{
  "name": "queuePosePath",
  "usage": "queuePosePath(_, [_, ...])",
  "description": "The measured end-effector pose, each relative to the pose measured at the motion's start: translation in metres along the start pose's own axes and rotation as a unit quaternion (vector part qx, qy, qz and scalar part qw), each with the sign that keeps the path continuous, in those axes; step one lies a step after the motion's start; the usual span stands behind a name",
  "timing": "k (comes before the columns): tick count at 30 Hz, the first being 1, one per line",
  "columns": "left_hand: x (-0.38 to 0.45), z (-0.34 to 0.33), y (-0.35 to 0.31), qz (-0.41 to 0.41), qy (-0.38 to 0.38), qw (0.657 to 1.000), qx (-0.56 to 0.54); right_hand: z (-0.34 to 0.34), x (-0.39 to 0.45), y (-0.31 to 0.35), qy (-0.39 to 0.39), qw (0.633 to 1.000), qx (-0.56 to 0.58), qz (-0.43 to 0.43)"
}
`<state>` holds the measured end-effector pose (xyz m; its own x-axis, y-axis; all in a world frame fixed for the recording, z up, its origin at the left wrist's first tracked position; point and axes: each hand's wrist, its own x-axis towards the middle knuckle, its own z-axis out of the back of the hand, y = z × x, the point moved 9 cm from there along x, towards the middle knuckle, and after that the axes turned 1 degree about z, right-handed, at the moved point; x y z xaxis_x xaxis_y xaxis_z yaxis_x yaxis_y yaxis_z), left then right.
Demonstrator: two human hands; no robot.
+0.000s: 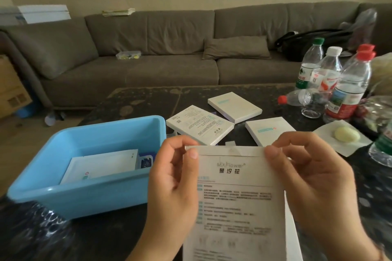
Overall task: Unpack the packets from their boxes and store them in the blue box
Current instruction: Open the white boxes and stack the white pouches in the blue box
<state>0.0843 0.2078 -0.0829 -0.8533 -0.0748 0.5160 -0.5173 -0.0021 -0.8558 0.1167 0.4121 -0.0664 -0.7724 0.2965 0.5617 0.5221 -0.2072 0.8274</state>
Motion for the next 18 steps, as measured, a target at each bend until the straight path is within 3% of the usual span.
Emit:
queuePosePath(12, [0.001,-0.006,-0.043,-0.161,-0.057,0.984,-0.047,-0.005,0.002,0.026,0.009,0.995,0.063,0.080])
queuePosePath(18, [0.007,-0.008,-0.021,-0.139,-0.080,0.986,-0.038,-0.011,0.004,0.008,0.035,0.998,0.005,0.052])
